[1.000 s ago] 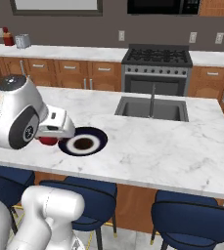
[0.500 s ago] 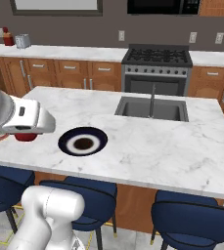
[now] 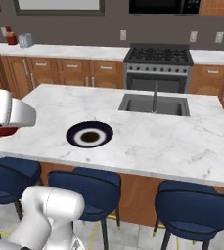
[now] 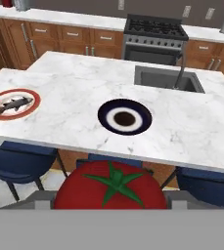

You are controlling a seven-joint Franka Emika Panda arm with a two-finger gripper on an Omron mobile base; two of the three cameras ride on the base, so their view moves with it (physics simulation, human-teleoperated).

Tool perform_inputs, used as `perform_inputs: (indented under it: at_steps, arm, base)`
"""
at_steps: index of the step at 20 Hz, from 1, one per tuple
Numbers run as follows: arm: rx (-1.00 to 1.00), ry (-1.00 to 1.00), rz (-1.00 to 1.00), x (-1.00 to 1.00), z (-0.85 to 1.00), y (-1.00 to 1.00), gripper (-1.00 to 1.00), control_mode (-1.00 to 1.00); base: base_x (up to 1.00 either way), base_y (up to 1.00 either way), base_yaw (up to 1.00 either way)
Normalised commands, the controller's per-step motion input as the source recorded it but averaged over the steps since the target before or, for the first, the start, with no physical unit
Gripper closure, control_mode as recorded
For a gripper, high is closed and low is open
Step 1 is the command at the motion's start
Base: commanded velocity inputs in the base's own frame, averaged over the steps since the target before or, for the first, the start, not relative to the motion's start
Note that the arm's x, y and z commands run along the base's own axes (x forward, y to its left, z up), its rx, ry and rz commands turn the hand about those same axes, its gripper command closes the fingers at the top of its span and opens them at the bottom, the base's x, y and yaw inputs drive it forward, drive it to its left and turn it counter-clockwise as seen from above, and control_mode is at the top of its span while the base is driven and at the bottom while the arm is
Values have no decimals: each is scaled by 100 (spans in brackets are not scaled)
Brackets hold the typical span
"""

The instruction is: Transport the fish and tomato to the fridge. Place the fish on the rack containing meat and place the tomato on the rack containing the vegetable, ensuring meats and vegetables are on different racks.

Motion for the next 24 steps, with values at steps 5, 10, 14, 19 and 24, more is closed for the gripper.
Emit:
perform_inputs:
  at_steps: [5,10,14,19,24]
  arm:
    - [0,0,0,0,0,0,100,100]
    - [0,0,0,0,0,0,100,100]
    - [0,0,0,0,0,0,100,100]
    - [0,0,0,0,0,0,100,100]
    - [0,0,0,0,0,0,100,100]
  base:
    - [-78,97,2]
    - [-38,100,18]
    - [-14,100,56]
    - [0,96,77]
    - [33,77,71]
